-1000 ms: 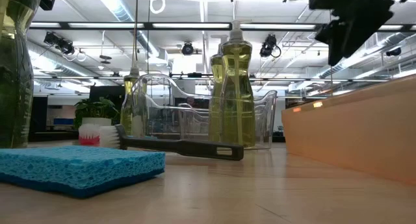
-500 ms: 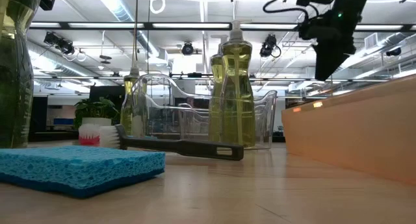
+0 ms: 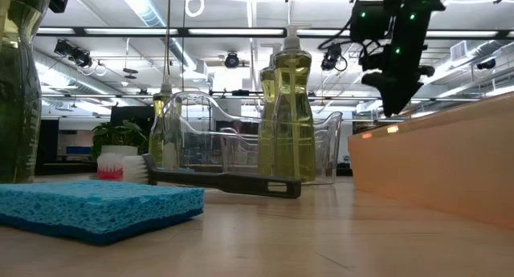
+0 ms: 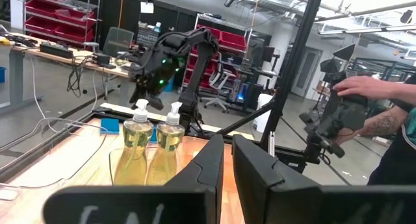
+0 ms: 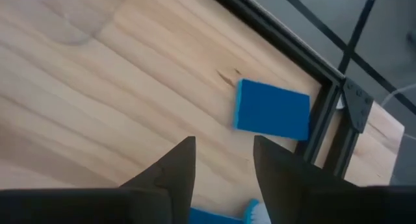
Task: Pick & Place Kitchen Sink Supplies
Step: Put the blue sponge into the top transparent bin
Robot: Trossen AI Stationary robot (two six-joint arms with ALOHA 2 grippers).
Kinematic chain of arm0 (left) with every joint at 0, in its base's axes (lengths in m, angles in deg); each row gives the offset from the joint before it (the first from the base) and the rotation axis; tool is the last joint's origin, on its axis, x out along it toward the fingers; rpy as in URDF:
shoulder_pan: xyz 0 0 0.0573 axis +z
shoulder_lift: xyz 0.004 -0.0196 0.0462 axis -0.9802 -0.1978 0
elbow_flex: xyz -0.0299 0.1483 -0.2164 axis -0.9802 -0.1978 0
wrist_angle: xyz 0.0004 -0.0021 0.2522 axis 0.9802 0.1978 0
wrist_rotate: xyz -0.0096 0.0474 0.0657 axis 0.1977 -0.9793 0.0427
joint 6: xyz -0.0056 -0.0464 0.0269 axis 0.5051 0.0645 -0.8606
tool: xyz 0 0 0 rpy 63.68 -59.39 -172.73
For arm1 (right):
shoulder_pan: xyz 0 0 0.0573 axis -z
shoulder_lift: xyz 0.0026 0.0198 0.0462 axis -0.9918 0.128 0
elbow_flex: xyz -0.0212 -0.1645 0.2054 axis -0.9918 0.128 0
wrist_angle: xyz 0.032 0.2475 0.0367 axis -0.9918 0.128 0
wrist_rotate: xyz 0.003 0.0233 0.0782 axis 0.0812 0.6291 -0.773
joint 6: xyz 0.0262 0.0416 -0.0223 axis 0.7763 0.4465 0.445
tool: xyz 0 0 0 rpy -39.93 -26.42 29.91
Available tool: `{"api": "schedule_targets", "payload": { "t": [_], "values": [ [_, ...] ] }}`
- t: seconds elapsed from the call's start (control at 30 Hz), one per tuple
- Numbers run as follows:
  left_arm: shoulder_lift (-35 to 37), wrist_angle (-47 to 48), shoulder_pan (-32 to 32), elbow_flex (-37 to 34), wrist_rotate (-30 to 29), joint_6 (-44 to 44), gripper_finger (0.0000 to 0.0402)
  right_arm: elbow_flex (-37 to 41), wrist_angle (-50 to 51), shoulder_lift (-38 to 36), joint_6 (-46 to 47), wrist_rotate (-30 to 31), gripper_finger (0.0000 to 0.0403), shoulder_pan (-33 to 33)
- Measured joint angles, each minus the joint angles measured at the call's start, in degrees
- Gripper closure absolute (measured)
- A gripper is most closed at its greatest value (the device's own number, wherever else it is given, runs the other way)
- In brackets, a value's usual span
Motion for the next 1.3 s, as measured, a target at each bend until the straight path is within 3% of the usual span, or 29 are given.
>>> {"api": "schedule_targets", "payload": {
  "t": [0.23,0.47,0.97,1.3],
  "values": [
    [0.0,0.02,0.0,0.0,0.01,0.0,0.0365,2.38,-4.07,5.57,-0.21,3.34,0.0199,3.16],
    [0.0,0.0,0.0,0.0,0.0,0.0,0.0365,6.76,-7.94,8.38,-1.27,2.77,0.0171,7.09],
    [-0.02,0.0,0.02,0.0,0.0,0.0,0.0365,16.91,-25.77,8.4,-2.66,2.77,0.019,11.8],
    [-0.02,0.0,0.02,0.0,0.0,0.0,0.0365,21.03,-32.35,8.4,-3.58,3.27,0.0208,14.37]
  ]
}}
